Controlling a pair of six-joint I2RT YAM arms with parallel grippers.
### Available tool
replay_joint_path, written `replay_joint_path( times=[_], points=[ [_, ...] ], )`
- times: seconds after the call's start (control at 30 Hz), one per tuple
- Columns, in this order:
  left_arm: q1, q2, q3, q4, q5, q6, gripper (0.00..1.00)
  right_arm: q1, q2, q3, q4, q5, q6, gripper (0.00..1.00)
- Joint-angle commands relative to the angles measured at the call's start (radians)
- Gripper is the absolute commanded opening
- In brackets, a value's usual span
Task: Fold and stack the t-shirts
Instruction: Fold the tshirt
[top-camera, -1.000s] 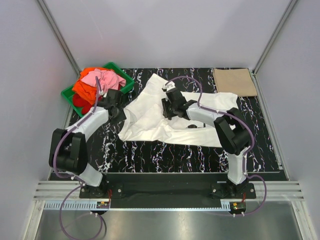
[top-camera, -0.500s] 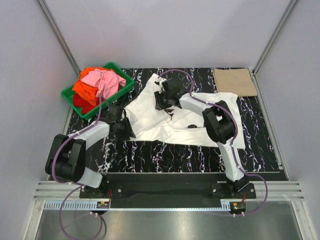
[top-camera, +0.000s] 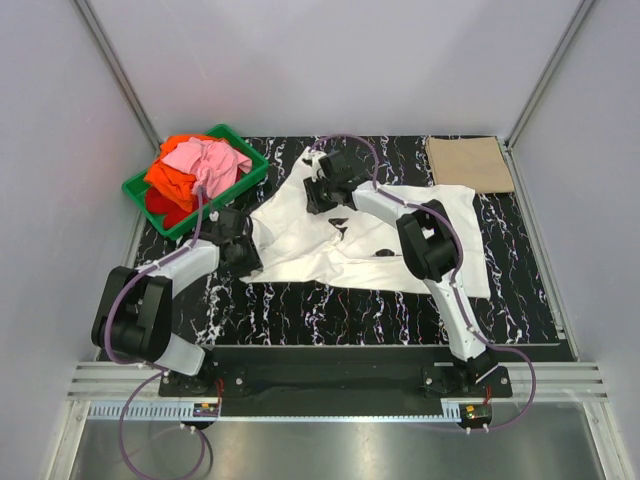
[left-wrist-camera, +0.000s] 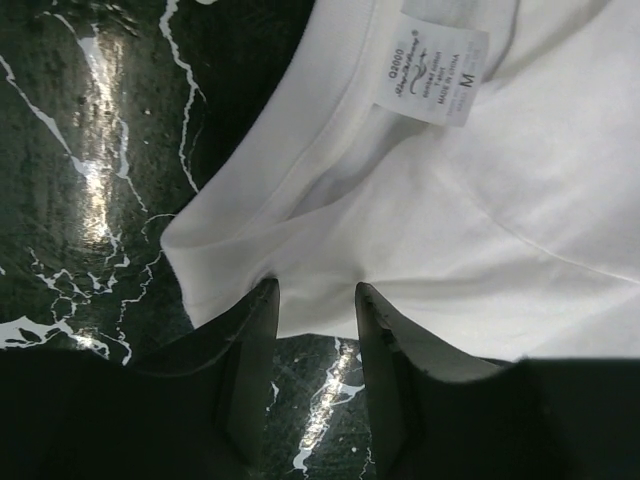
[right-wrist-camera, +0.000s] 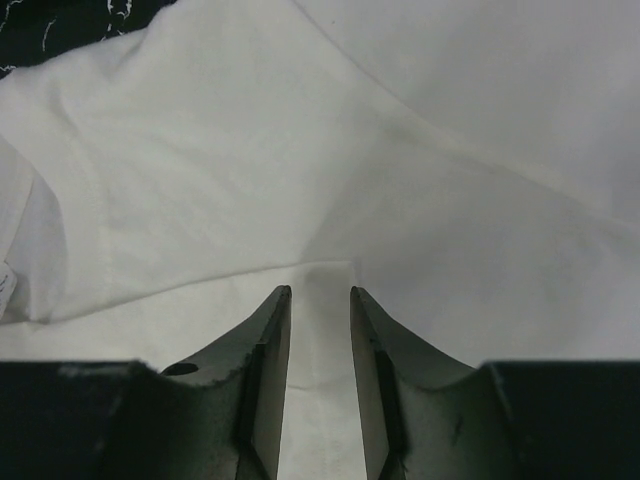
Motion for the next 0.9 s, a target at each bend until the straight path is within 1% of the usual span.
replay_joint_path(
  times=[0.0, 0.07, 0.1, 0.2, 0.27, 0.3, 0.53, 0.67, 0.87],
  points=[
    [0.002, 0.016, 0.04, -0.01, -0.079, 0.014, 0.42, -0.003, 0.038, 0.06, -0.03, -0.026, -0.016, 0.37],
    [0.004, 0.019, 0.048, -0.017, -0.102, 0.018, 0.42, -0.003, 0.05, 0.078, -0.033, -0.014, -0.011, 0.35],
    [0.004, 0.027, 0.059, -0.023, -0.113, 0.019, 0.42, -0.003, 0.053, 0.083, -0.036, -0.005, -0.013, 0.31],
    [0.005, 0.056, 0.095, -0.063, -0.159, 0.018, 0.42, -0.004, 0.057, 0.103, -0.04, 0.014, -0.016, 0.24],
    [0.005, 0.064, 0.109, -0.083, -0.199, 0.008, 0.42, -0.003, 0.055, 0.121, -0.04, 0.018, -0.025, 0.02],
    [0.005, 0.065, 0.115, -0.088, -0.214, 0.007, 0.42, -0.003, 0.055, 0.124, -0.04, 0.014, -0.028, 0.0],
    [0.007, 0.102, 0.14, -0.105, -0.301, -0.016, 0.43, -0.003, 0.014, 0.161, -0.016, 0.009, -0.022, 0.0],
    [0.011, 0.149, 0.163, -0.112, -0.329, -0.016, 0.43, -0.003, 0.032, 0.196, -0.008, 0.006, -0.025, 0.0],
    [0.062, 0.183, 0.209, -0.129, -0.344, -0.012, 0.43, -0.003, 0.05, 0.189, 0.045, 0.021, -0.052, 0.0]
  ],
)
